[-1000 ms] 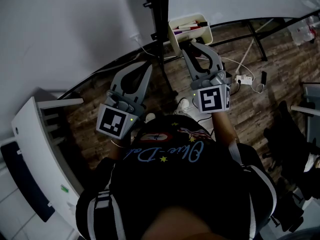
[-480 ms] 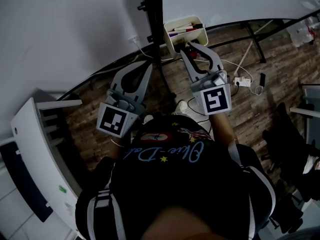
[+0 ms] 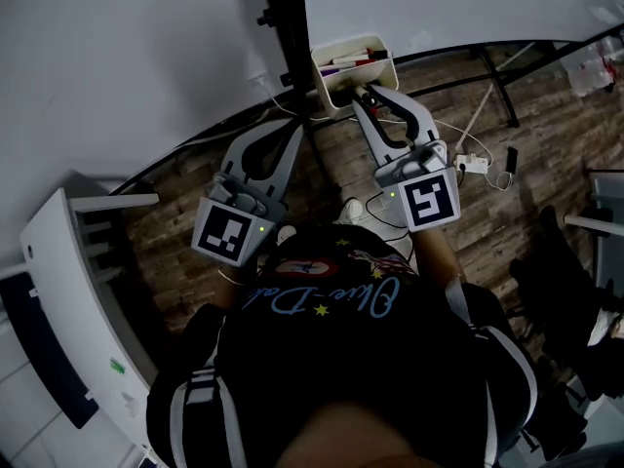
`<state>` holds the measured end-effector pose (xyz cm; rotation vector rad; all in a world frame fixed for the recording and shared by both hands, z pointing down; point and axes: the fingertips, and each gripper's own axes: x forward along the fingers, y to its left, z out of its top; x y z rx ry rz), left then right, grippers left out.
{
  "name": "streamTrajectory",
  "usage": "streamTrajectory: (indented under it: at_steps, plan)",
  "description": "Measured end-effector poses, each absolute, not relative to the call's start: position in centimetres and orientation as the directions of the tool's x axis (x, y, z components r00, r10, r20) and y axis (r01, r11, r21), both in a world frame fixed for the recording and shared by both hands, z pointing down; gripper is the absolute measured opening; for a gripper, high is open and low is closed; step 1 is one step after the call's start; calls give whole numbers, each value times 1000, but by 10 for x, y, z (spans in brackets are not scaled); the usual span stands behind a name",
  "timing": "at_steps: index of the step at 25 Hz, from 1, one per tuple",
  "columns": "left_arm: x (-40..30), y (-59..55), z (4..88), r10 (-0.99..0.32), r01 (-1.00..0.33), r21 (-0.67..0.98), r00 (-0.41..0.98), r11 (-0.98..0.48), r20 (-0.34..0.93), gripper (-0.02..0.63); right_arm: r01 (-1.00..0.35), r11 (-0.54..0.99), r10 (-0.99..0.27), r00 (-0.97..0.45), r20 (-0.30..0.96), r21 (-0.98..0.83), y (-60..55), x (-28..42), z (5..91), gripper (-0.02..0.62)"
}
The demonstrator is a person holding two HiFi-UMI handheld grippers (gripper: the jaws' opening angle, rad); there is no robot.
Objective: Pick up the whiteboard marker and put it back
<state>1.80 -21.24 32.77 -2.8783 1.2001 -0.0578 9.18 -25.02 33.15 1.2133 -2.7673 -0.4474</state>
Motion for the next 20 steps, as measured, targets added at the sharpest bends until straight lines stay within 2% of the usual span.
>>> streamTrajectory:
  at_steps: [20]
  plan:
    - [45,-219,323,-708,-706,-48,707,-706,12,-2,-682,680,-682,-723,-110,268,-242,110,293,83]
